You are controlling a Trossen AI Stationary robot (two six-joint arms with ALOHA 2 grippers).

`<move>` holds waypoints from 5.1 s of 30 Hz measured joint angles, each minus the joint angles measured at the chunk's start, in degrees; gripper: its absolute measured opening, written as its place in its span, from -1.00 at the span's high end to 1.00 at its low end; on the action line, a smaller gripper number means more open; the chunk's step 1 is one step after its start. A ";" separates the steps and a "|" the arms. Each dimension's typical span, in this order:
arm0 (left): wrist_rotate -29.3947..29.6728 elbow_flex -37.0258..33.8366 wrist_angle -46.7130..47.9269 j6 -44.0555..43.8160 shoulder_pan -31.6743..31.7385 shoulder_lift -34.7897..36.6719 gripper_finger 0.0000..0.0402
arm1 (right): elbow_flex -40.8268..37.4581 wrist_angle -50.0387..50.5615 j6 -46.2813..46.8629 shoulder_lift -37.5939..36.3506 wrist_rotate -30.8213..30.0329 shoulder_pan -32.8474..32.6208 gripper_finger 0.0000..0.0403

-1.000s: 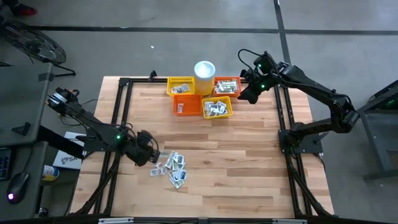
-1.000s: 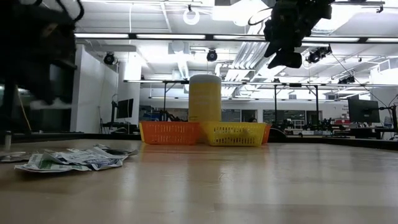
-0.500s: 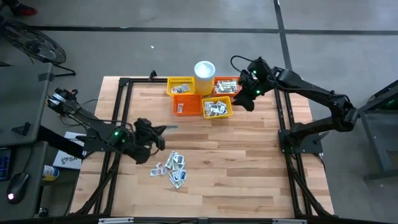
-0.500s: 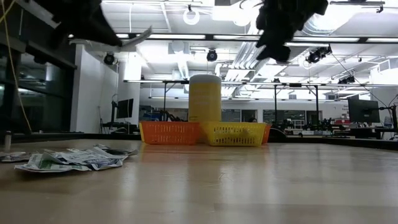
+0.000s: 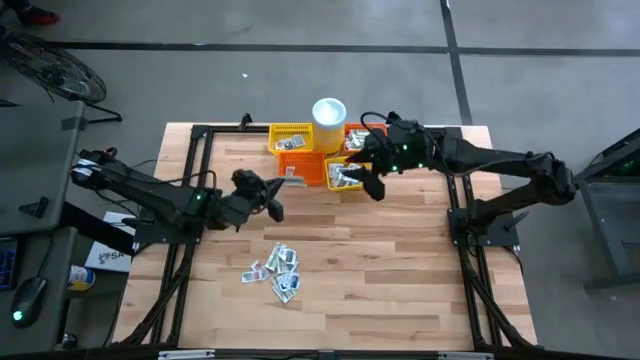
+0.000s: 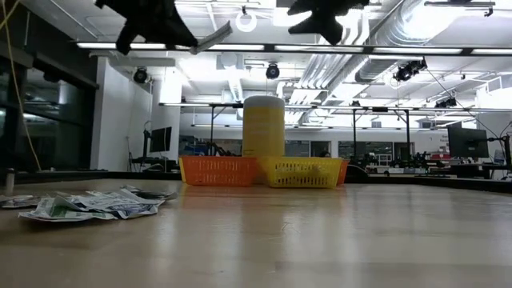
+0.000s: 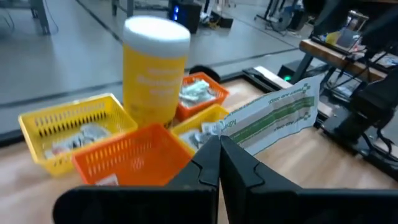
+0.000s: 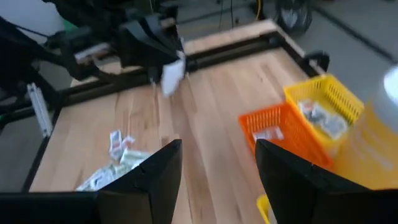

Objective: Pick & Place First Aid Supplies
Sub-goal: Put the green bandage pack into the top orange basket, then put the orange ointment pack into the bottom orange basket

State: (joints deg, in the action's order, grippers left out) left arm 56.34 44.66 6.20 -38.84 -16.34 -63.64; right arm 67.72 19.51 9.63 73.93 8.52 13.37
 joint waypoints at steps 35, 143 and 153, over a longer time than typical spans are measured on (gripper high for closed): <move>-3.76 0.00 -11.75 24.03 2.84 0.00 1.00 | -0.02 -30.22 8.17 16.46 -22.41 -13.05 0.20; -18.06 -2.45 19.68 -23.74 2.84 1.62 0.39 | -11.32 -16.59 12.16 22.90 19.00 49.31 0.22; -28.14 -2.45 27.00 -25.03 2.82 1.62 0.39 | -11.30 -7.97 4.06 16.72 24.93 49.98 0.21</move>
State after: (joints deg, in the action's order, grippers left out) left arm 28.20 42.22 33.20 -63.87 -13.52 -62.02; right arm 56.42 11.53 13.69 90.65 33.45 63.35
